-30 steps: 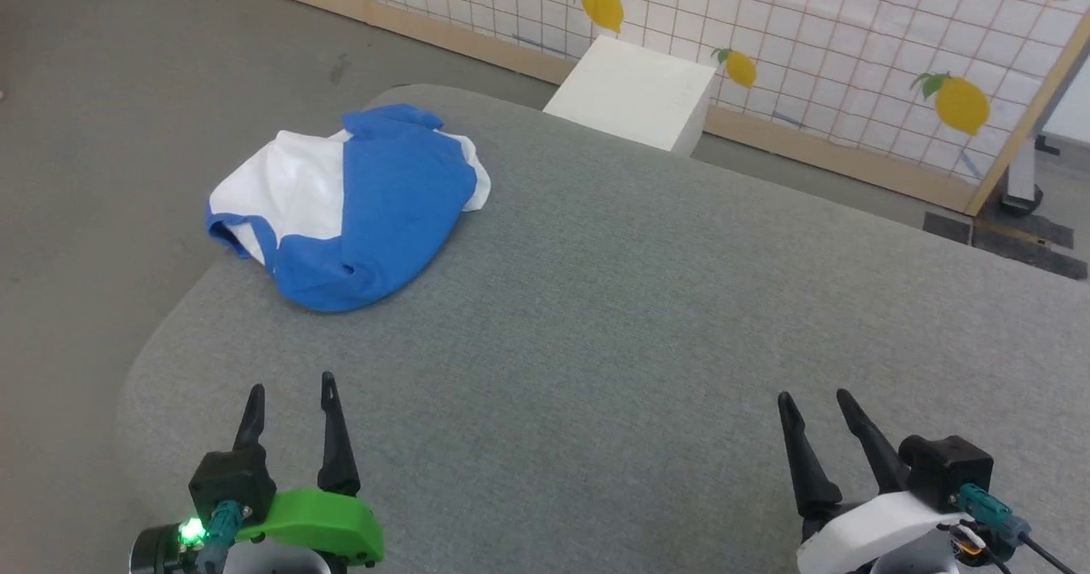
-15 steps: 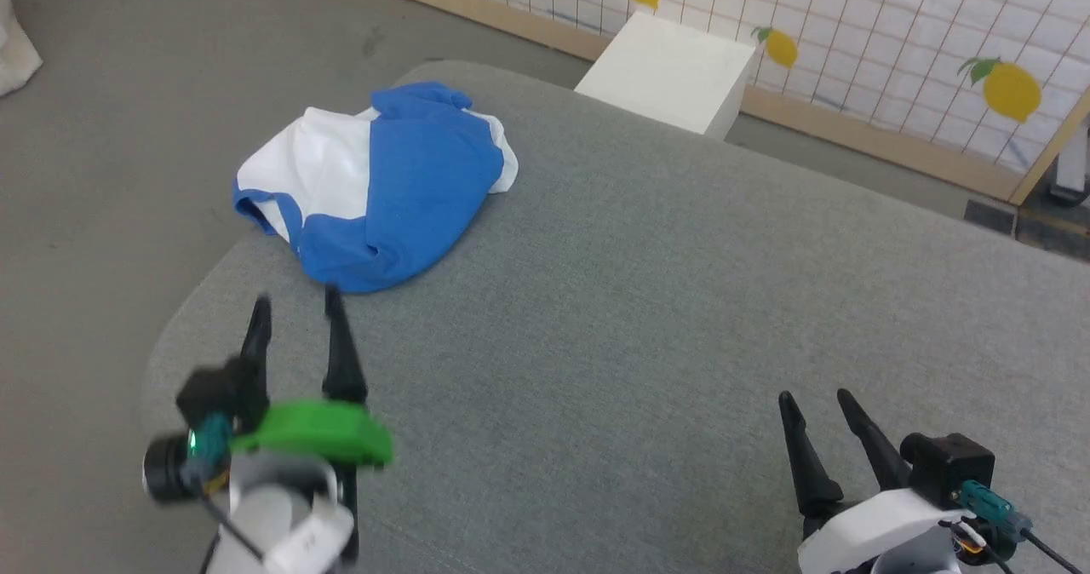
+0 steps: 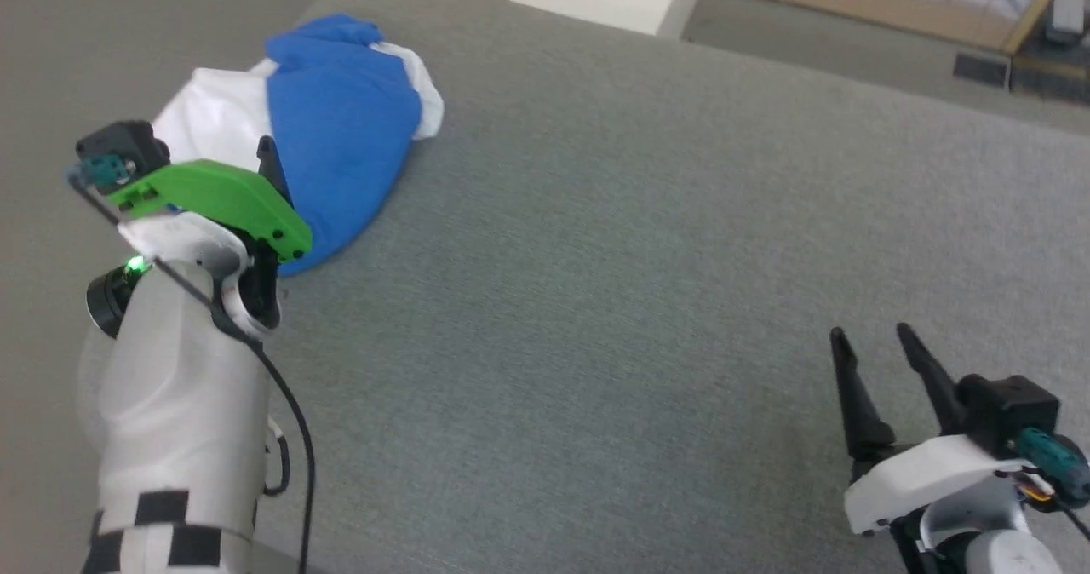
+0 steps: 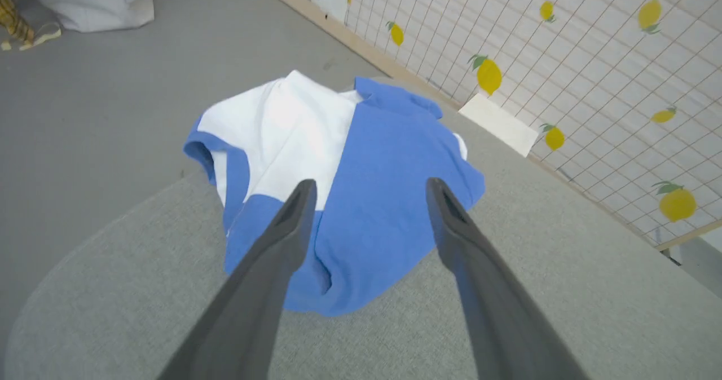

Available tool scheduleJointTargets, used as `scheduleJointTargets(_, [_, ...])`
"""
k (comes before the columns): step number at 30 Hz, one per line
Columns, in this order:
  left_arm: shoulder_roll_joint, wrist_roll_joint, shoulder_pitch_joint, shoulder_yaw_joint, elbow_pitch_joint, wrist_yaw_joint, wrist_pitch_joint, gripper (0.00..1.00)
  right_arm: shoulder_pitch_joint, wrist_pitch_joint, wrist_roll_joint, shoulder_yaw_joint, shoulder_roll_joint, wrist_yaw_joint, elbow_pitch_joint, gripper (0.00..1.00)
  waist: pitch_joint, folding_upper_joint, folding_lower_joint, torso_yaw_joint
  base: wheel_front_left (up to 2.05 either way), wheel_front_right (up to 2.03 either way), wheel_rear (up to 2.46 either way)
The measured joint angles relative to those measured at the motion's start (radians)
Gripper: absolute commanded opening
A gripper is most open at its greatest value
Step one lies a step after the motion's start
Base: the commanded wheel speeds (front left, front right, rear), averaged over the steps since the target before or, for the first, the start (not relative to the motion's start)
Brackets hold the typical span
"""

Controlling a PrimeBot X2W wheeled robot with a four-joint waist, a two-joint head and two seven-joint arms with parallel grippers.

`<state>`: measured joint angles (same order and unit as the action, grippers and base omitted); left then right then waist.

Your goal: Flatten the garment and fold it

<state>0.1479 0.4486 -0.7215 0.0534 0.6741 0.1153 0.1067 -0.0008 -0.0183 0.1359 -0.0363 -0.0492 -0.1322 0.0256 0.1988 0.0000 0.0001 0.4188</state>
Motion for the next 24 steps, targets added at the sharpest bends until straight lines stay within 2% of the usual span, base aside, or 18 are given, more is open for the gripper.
scheduleJointTargets(5, [0.018,0.014,-0.084,-0.015,0.143,0.074,0.136,1.00,0.023,0.030,-0.007,-0.034,0.000,0.000,-0.068,1.00,0.081,0.0000,0.0001,-0.037,0.00,0.00,0.00])
scheduleJointTargets(11, [0.005,0.010,-0.113,-0.026,0.234,0.152,0.195,1.00,0.041,0.046,-0.006,-0.049,0.000,0.000,-0.127,1.00,0.159,0.0000,0.0001,-0.068,0.00,0.00,0.00])
scheduleJointTargets(15, [-0.026,0.014,-0.118,-0.036,0.273,0.164,0.217,1.00,0.045,0.057,-0.006,-0.050,0.000,0.000,-0.152,1.00,0.195,0.0001,0.0001,-0.081,0.00,0.00,0.00])
scheduleJointTargets(21, [-0.023,0.021,-0.141,-0.038,0.303,0.166,0.211,1.00,0.044,0.064,-0.005,-0.046,0.000,0.000,-0.171,1.00,0.220,0.0001,0.0001,-0.094,0.00,0.00,0.00])
scheduleJointTargets(22, [-0.021,0.022,-0.143,-0.038,0.305,0.162,0.202,0.56,0.044,0.064,-0.004,-0.047,0.000,0.000,-0.172,1.00,0.222,0.0001,0.0001,-0.096,0.00,0.00,0.00])
scheduleJointTargets(23, [-0.021,0.026,-0.143,-0.037,0.304,0.153,0.181,0.06,0.044,0.064,-0.004,-0.048,0.000,0.000,-0.172,1.00,0.222,0.0001,0.0001,-0.096,0.00,0.00,0.00])
scheduleJointTargets(24, [-0.022,0.032,-0.143,-0.033,0.304,0.140,0.164,0.00,0.044,0.064,-0.003,-0.049,0.000,0.000,-0.170,1.00,0.221,0.0001,0.0001,-0.097,0.00,0.00,0.00])
